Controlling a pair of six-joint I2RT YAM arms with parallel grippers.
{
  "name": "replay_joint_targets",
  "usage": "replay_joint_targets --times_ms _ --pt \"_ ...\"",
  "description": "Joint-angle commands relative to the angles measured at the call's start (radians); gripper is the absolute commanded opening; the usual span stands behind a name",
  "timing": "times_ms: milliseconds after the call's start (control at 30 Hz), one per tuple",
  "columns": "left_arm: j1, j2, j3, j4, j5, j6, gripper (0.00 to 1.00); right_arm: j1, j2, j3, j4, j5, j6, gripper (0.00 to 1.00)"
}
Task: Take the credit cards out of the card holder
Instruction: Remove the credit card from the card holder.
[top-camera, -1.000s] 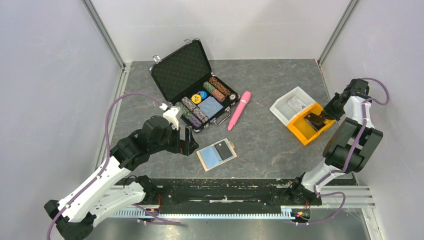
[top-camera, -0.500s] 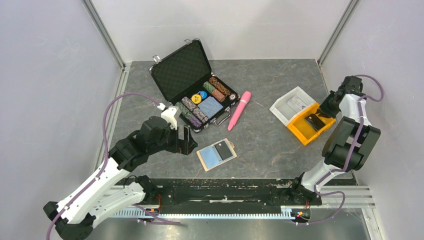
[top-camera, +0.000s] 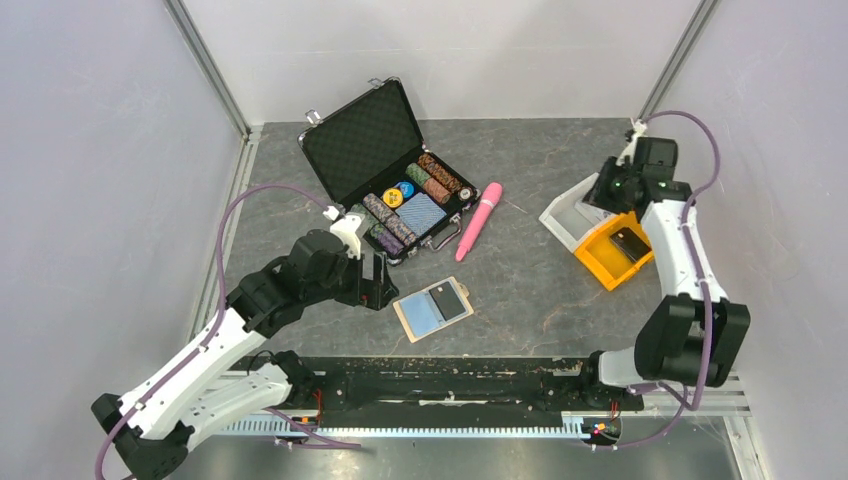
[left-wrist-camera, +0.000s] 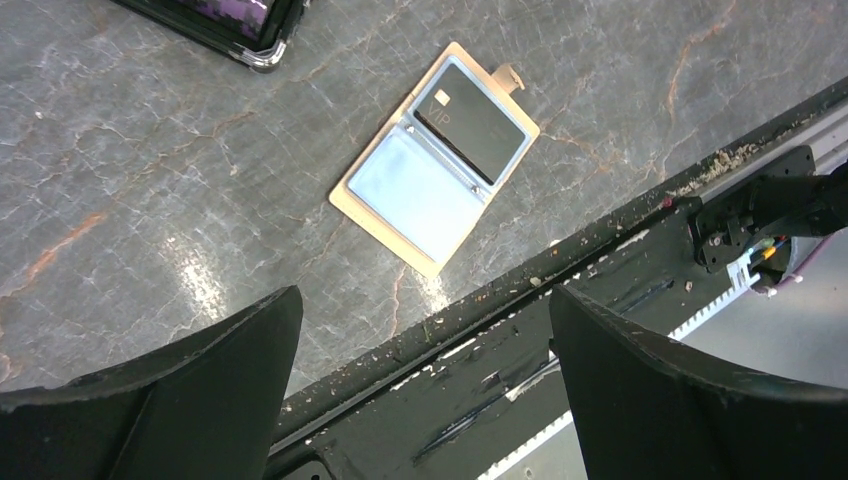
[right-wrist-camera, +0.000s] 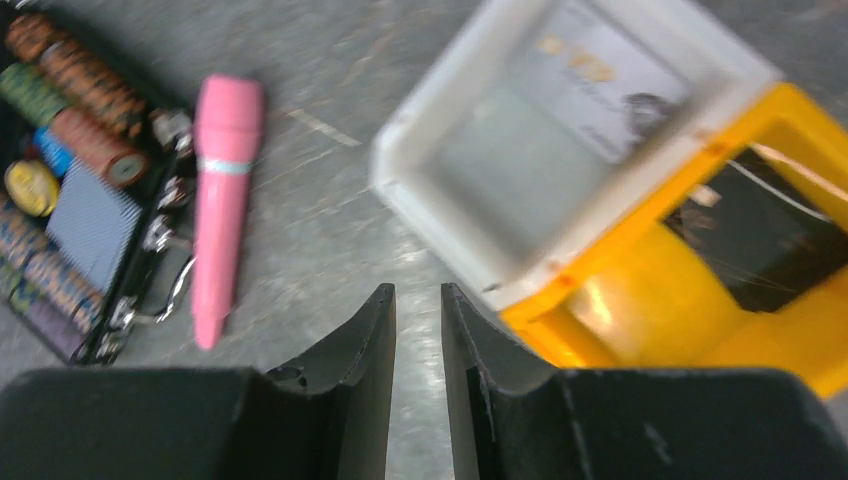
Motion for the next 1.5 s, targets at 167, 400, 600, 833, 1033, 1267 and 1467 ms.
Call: replay_joint_targets --times_ms 167,400,600,833,1033,1267,1467 --pt "-0.001 0.011 -0.029 0.083 0.058 -0.042 1.00 0.304 -0.208 -0.231 0.241 -0.080 0.092 0.28" --pt "-0.001 0.020 -0.152 0.230 0.057 -0.198 1.00 0.564 -0.314 -0.492 0.480 -0.073 0.172 0.29" --pt "-0.001 0.003 -0.350 0.502 0.135 -0.296 0.93 0.730 -0.317 -0.640 0.704 -0.093 0.246 0.30" --pt "-0.001 0.153 -0.418 0.666 0.210 -0.317 0.64 0.944 -0.233 -0.693 0.877 -0.107 0.286 0.31" --pt "-0.001 0.272 -0.467 0.838 0.239 -0.379 0.61 0.984 -0.140 -0.685 0.954 -0.111 0.303 0.33" --pt "-0.001 0.352 -0.477 0.931 0.222 -0.403 0.61 0.984 -0.012 -0.604 0.903 -0.058 0.274 0.33" --pt "-0.001 0.396 -0.498 1.007 0.221 -0.428 0.59 0.982 0.037 -0.569 0.813 0.054 0.221 0.34"
